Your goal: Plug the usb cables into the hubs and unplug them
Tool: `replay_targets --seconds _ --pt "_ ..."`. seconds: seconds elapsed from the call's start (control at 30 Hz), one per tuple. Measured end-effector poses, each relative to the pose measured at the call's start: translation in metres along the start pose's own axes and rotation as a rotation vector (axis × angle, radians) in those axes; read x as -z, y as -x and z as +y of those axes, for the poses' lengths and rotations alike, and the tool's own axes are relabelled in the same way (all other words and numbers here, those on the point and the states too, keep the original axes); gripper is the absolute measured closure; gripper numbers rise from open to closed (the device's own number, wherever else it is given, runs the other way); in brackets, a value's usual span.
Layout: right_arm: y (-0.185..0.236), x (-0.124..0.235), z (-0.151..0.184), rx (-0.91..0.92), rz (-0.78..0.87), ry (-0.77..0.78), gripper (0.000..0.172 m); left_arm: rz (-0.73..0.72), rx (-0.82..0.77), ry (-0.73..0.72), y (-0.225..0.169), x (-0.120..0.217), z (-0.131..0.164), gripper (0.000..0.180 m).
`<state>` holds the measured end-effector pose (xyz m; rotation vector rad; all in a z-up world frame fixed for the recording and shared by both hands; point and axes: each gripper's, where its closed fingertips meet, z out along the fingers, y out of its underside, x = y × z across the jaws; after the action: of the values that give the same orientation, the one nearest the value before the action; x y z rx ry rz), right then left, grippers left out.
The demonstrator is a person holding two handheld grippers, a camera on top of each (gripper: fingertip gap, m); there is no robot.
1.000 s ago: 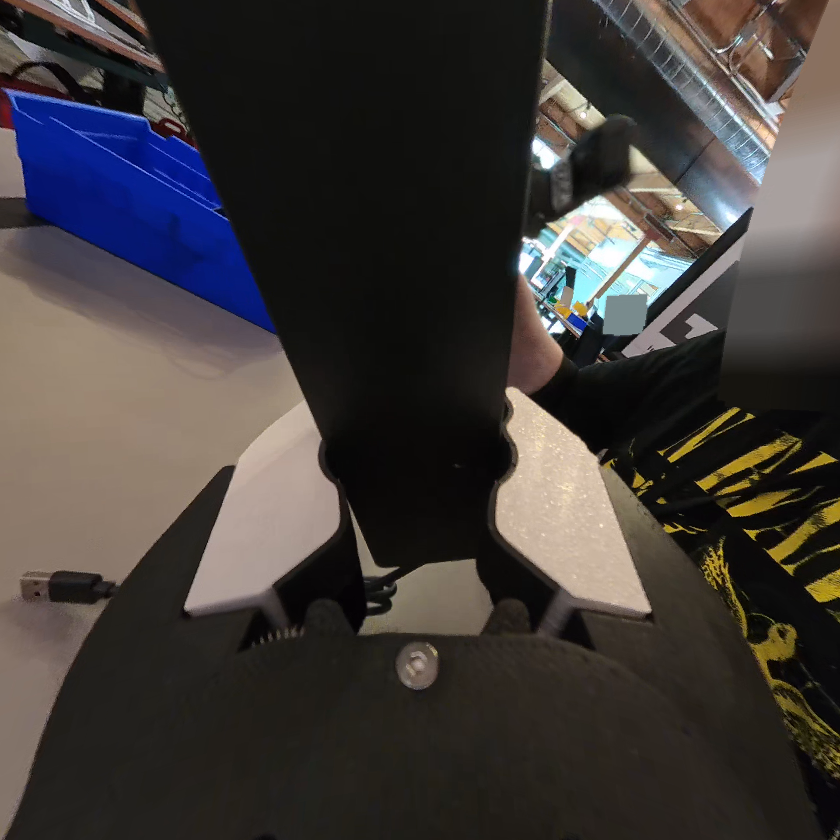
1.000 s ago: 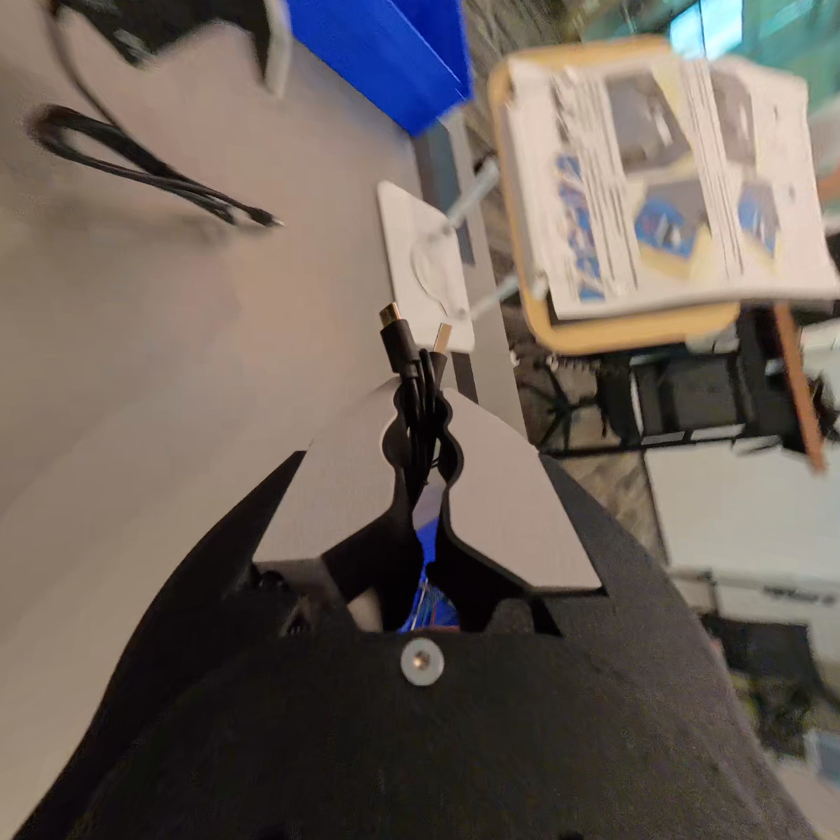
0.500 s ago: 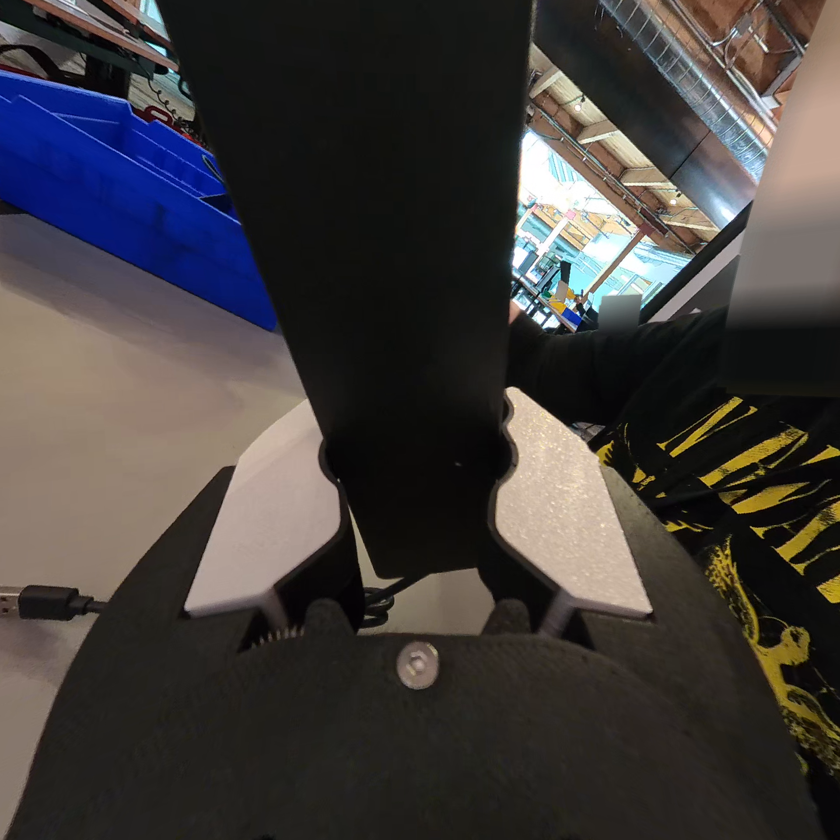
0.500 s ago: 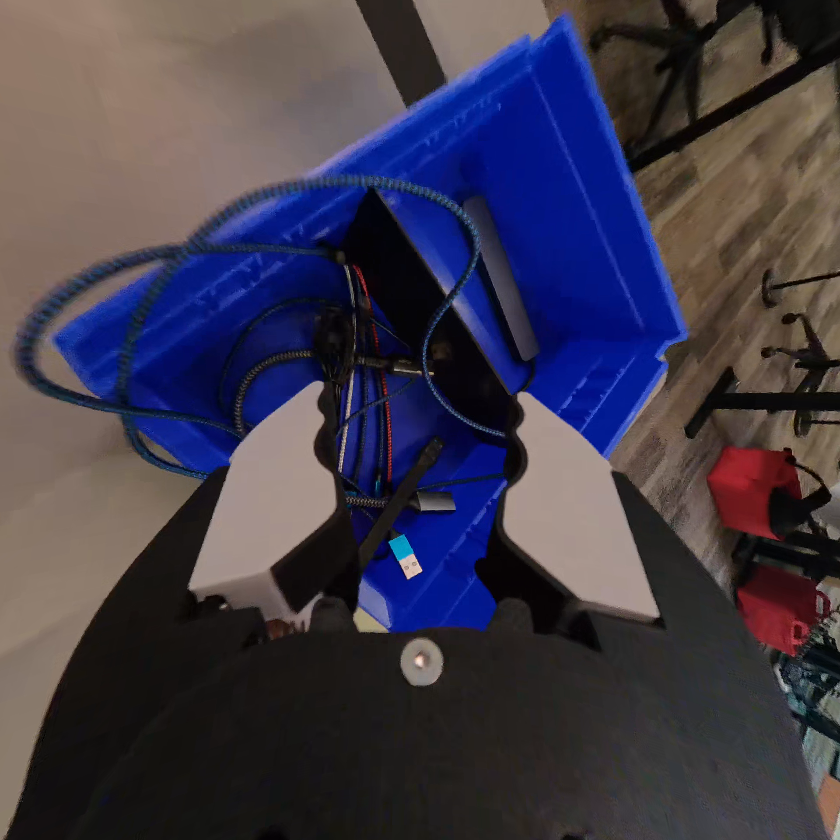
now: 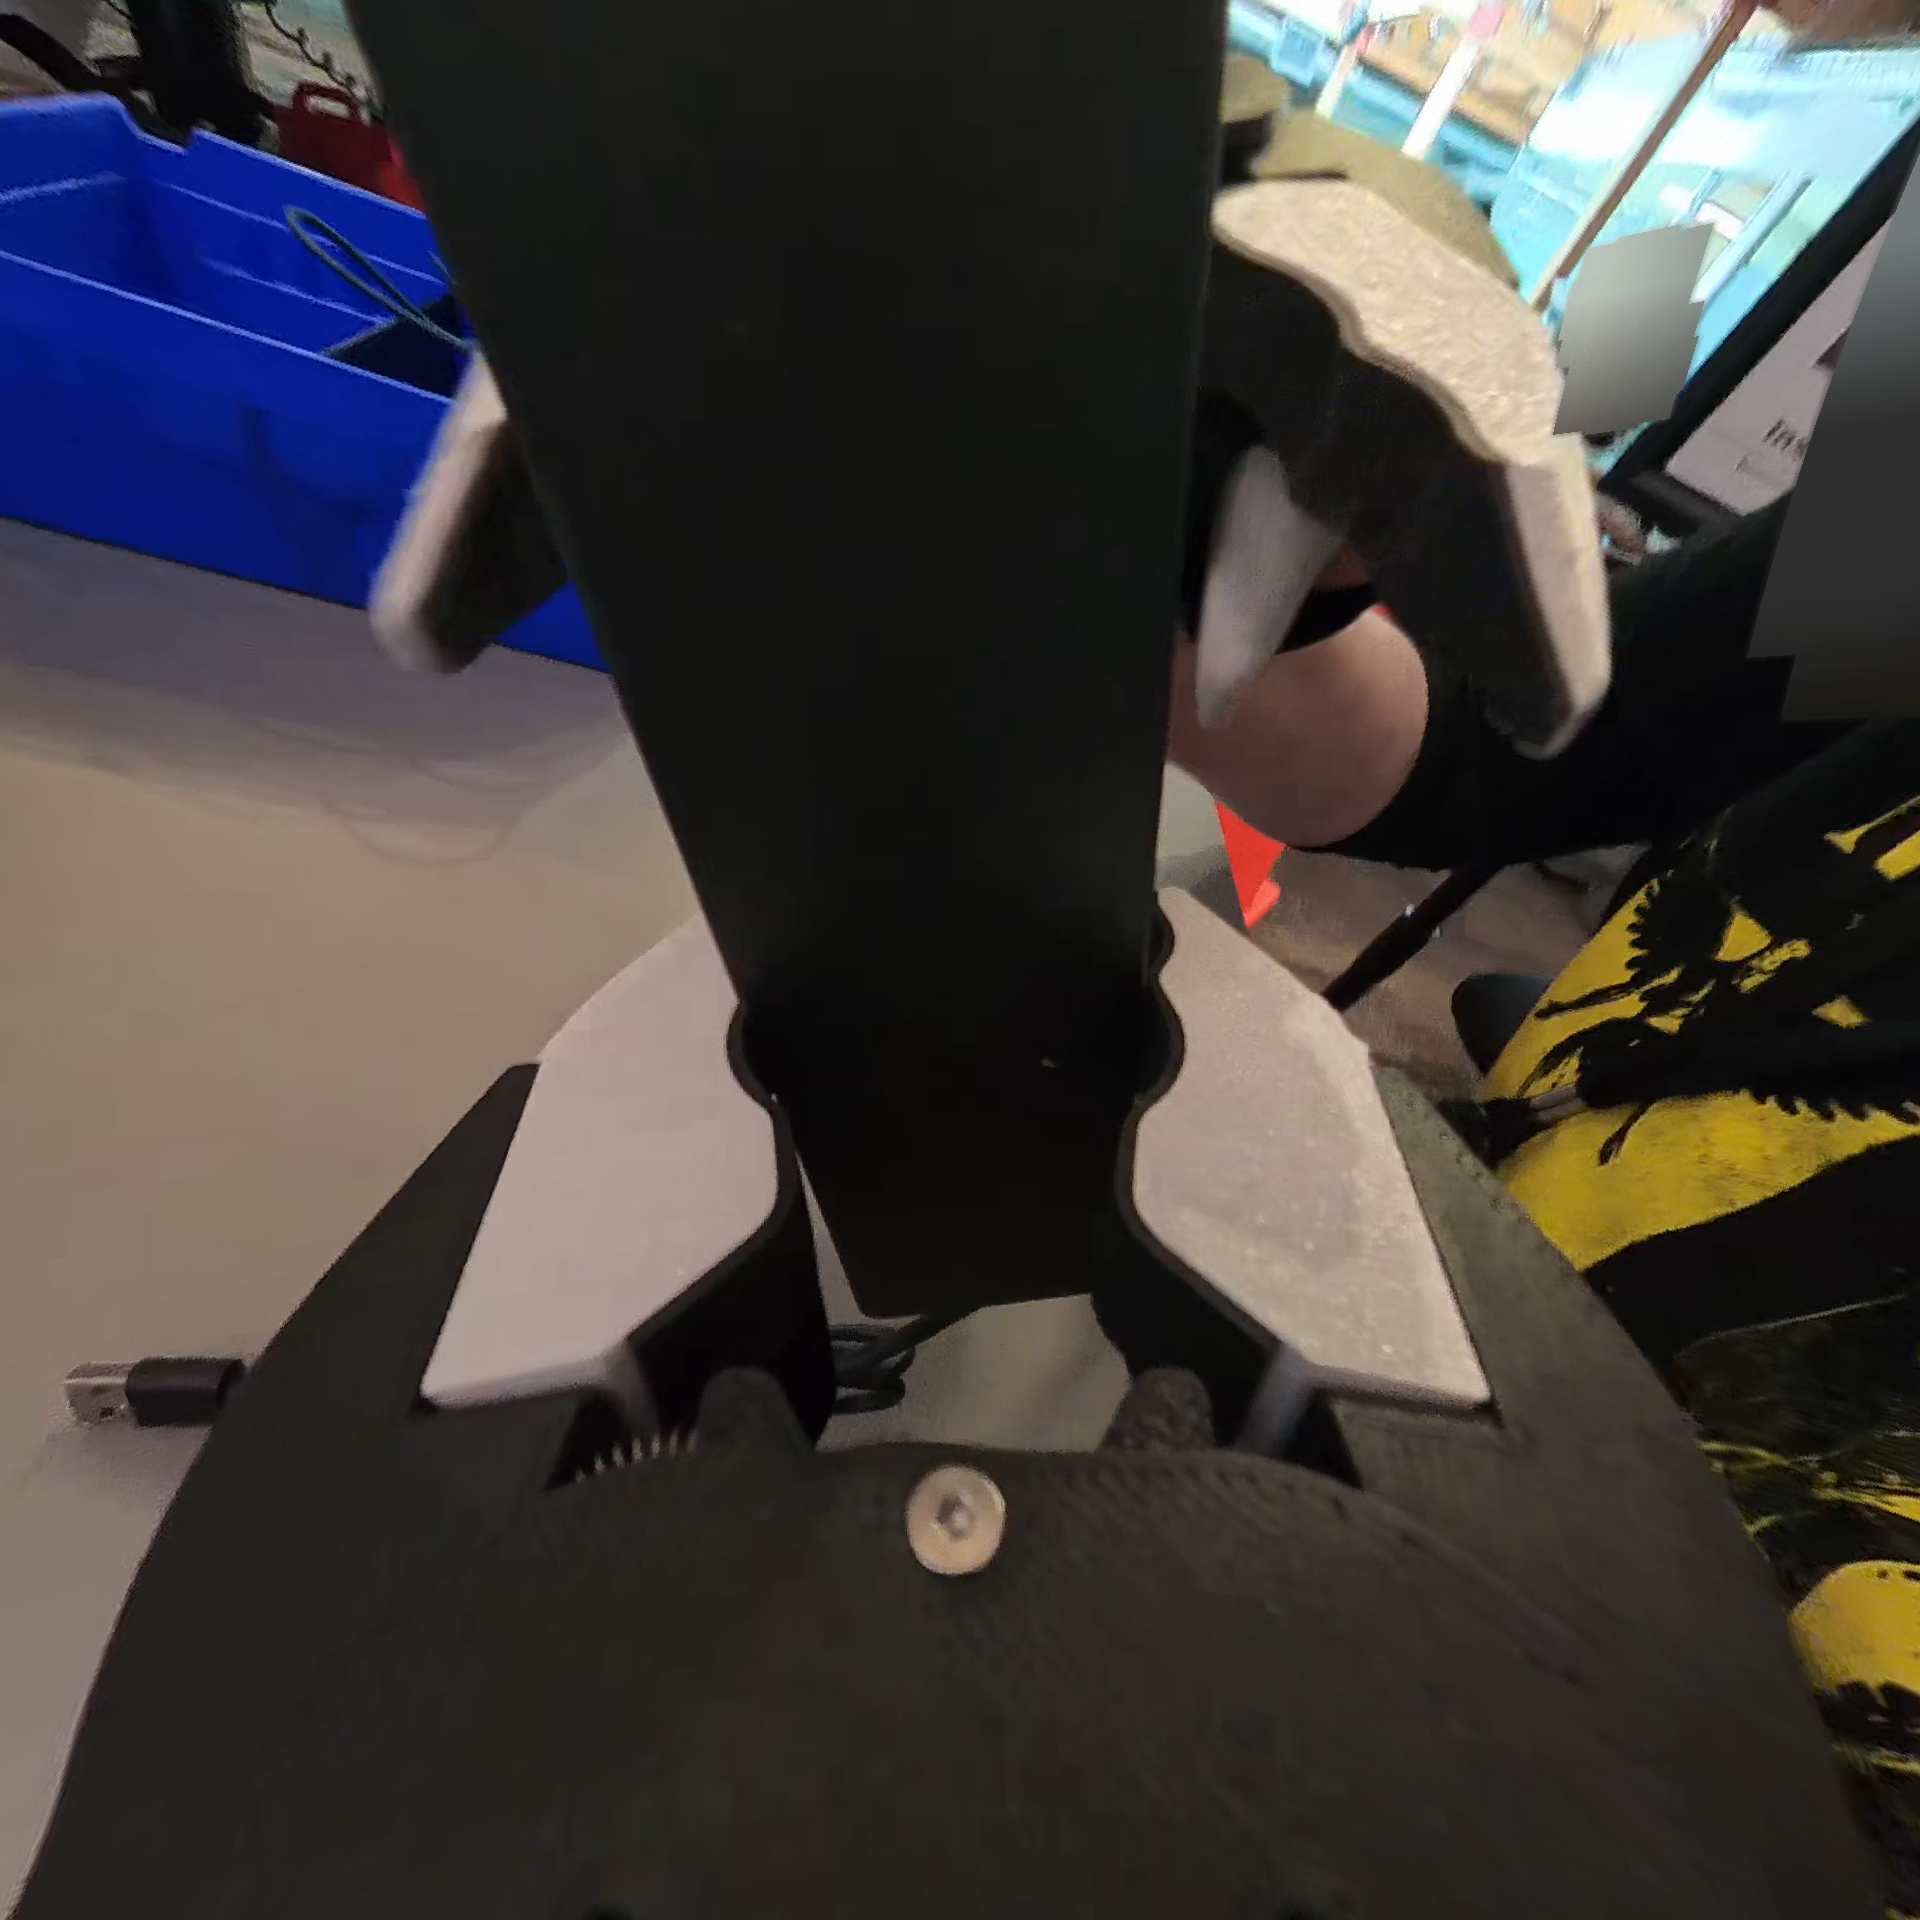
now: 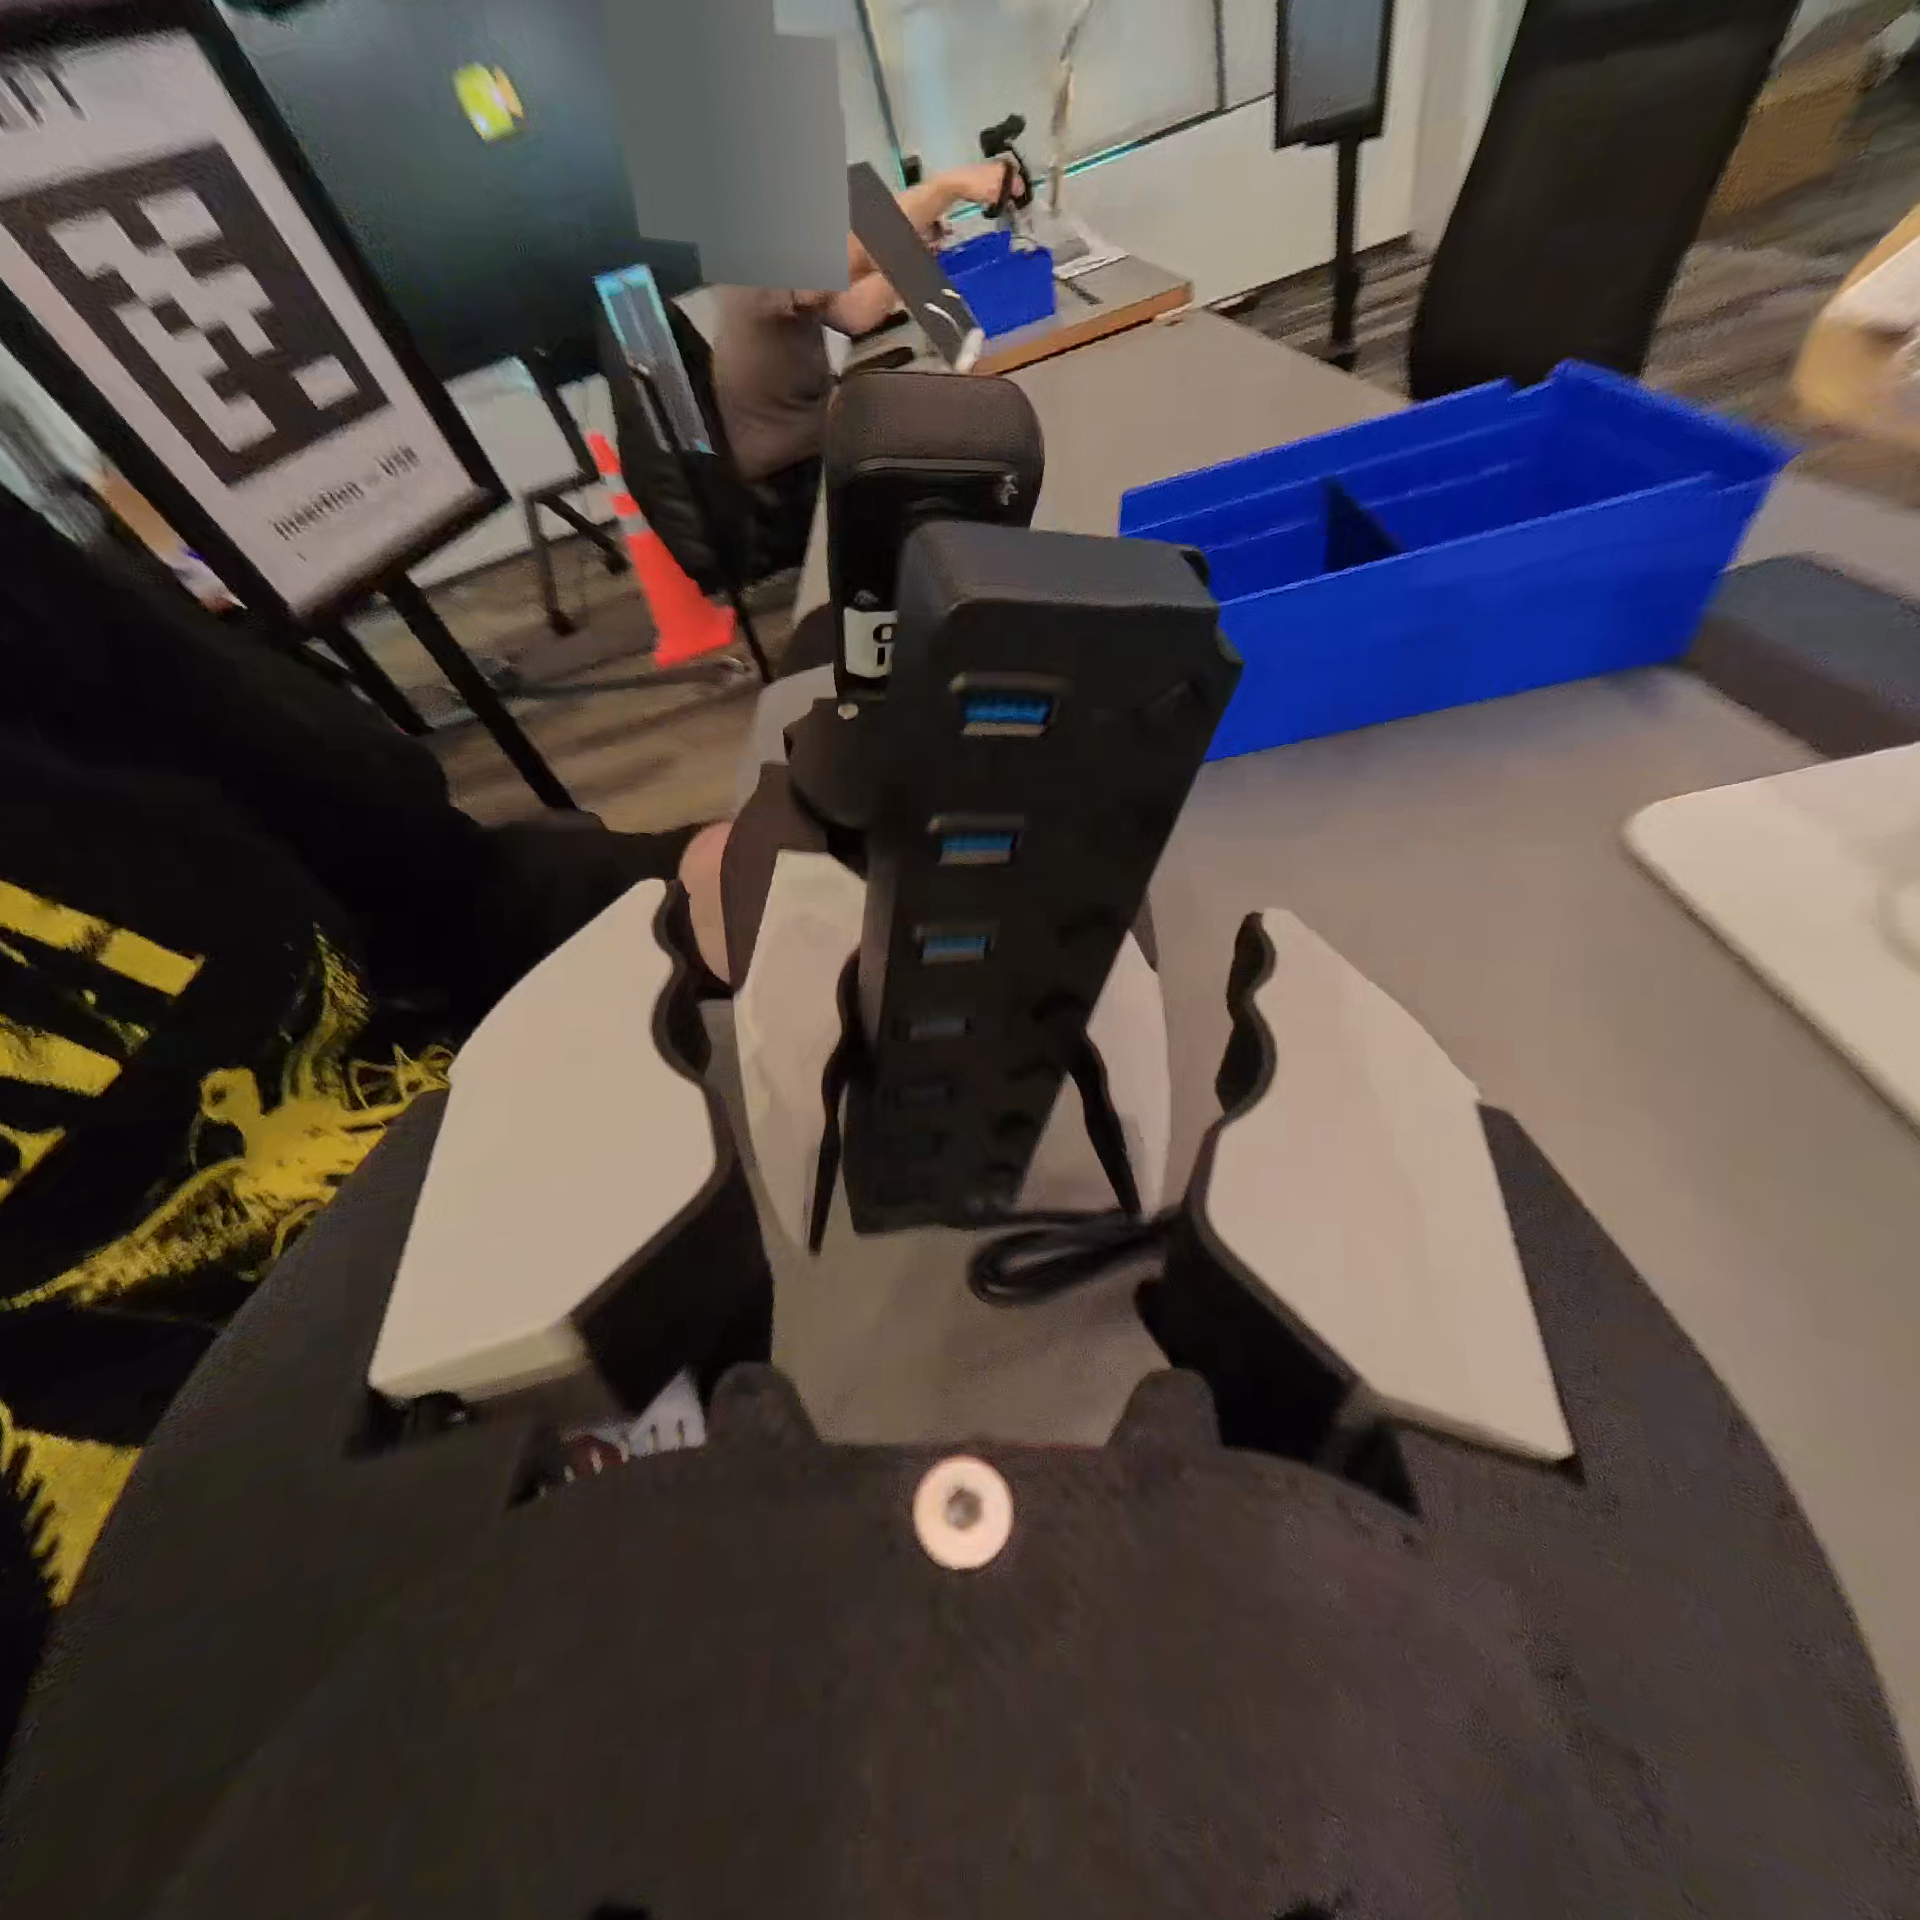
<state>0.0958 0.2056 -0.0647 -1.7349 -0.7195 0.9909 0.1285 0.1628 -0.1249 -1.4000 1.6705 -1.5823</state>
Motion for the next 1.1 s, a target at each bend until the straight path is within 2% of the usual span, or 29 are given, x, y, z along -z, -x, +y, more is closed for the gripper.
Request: replay_targets --seconds 0.07,0.13,0.17,0.27,0.3,0.33,0.4,0.5,0.63,0.73,0.87,0.97,1.1 --pt "0.002 -0.012 0.002 -0.039 -0.044 -0.022 0.077 0.014 -0.033 0.035 -0.007 -0.004 0.006 0.115" --pt "0.012 -0.018 0.001 -0.068 -0.139 -0.045 0.104 0.005 -0.063 0.072 -0.01 -0.009 0.012 0.114" --pt "0.014 -0.02 0.001 -0.056 -0.148 -0.046 0.11 -0.003 -0.073 0.078 -0.01 -0.01 0.013 0.114" --pt "0.017 -0.013 -0.006 0.004 -0.123 -0.036 0.11 -0.012 -0.073 0.008 -0.011 -0.006 -0.002 0.114" --pt "0.016 -0.006 -0.014 0.023 -0.1 -0.047 0.11 -0.032 -0.068 -0.028 -0.007 0.0 -0.009 0.104" --pt "0.014 0.004 -0.024 0.046 -0.073 -0.053 0.11 -0.071 -0.071 -0.062 0.0 0.008 -0.016 0.097" --pt "0.005 0.032 -0.051 0.124 0.02 -0.068 0.11 -0.129 -0.075 -0.147 0.012 0.027 -0.029 0.097" --pt "-0.02 0.088 -0.103 0.254 0.213 -0.087 0.109 -0.148 -0.043 -0.265 0.025 0.054 -0.04 0.109" --pt "-0.077 0.167 -0.169 0.419 0.53 -0.053 0.109 -0.207 0.014 -0.305 0.053 0.068 -0.025 0.122" --pt "-0.136 0.219 -0.194 0.492 0.761 0.028 0.11 -0.202 0.068 -0.335 0.064 0.068 -0.015 0.123" --pt "-0.207 0.261 -0.192 0.419 0.889 0.077 0.109 -0.212 0.08 -0.327 0.074 0.064 -0.005 0.123" --pt "-0.234 0.277 -0.18 0.404 0.958 0.101 0.11 -0.217 0.089 -0.329 0.079 0.065 -0.001 0.123" --pt "-0.278 0.293 -0.147 0.279 0.994 0.143 0.11 -0.195 0.113 -0.349 0.083 0.065 -0.001 0.122"
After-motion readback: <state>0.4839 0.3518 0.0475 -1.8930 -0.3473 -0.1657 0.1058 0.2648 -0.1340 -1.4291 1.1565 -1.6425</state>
